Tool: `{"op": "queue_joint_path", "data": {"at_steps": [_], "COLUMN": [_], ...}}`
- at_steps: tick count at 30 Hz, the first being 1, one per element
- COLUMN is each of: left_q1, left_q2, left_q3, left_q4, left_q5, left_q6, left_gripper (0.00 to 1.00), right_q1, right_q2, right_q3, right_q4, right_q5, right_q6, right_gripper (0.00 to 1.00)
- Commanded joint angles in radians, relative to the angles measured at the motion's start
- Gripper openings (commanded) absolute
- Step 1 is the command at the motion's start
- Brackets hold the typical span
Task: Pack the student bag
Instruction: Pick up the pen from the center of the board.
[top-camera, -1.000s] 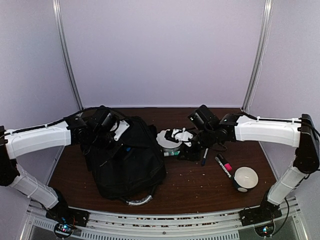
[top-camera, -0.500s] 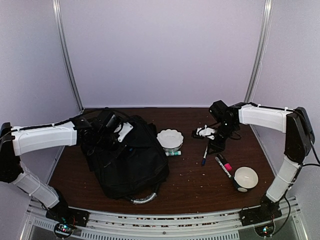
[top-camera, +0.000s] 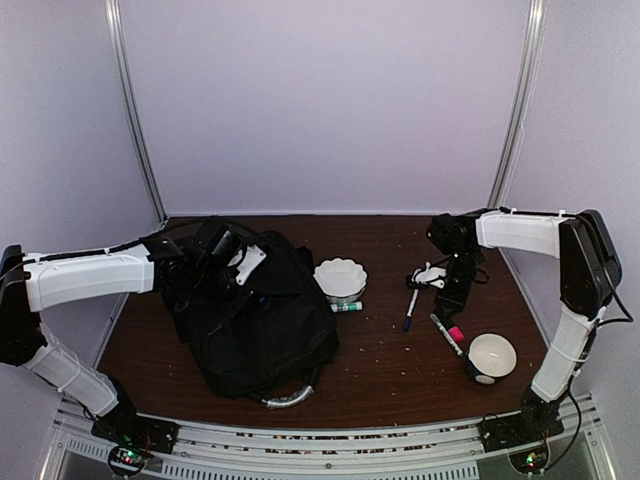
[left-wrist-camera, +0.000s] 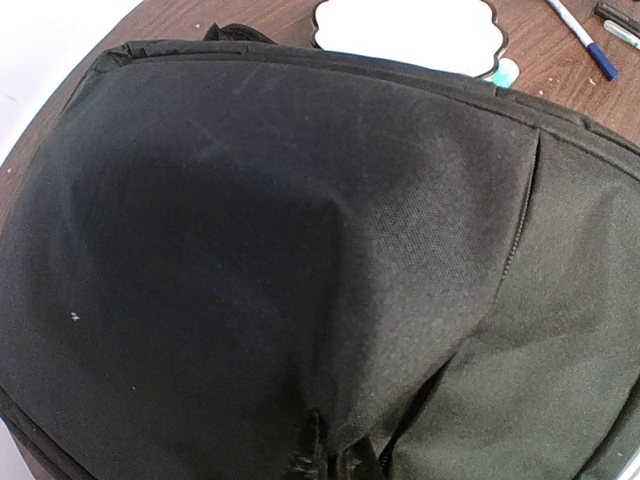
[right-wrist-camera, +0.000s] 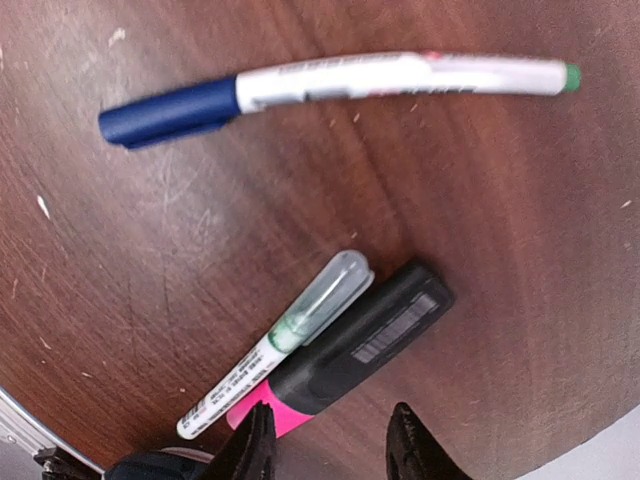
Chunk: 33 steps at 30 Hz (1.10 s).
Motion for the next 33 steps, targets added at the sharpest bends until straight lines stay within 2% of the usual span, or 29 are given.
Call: {"op": "queue_joint_path", "data": {"at_steps": [1,14,26,33], "left_q1": [0.006,0.006,0.006,0.006], "left_q2": [-0.007,0.000,0.007,0.016], "left_q3": [-0.022,-0.027,-0.026,-0.021], "left_q4": [0.063,0.076,0.076,0.076], "left_q5": [0.034,0.038,0.043,0.052], "left_q6": [-0.015,-0.022,-0.018,-0.017], "left_gripper": [0.00,0.00,0.00,0.00], "right_q1": [-0.006,-0.008,-0.009,-0.009], "right_q2": [-0.028,0.034,0.055,0.064], "right_q3": [-0.052,-0.073,-0.100,-0.113], "right_q4": [-0.028,-0.003,-0.002,0.023], "right_q5": [0.059,0.089,0.069,0.128], "right_q6": [0.053,0.091,0.101,0.112], "right_gripper": [0.39,0.39,0.46,0.47]}}
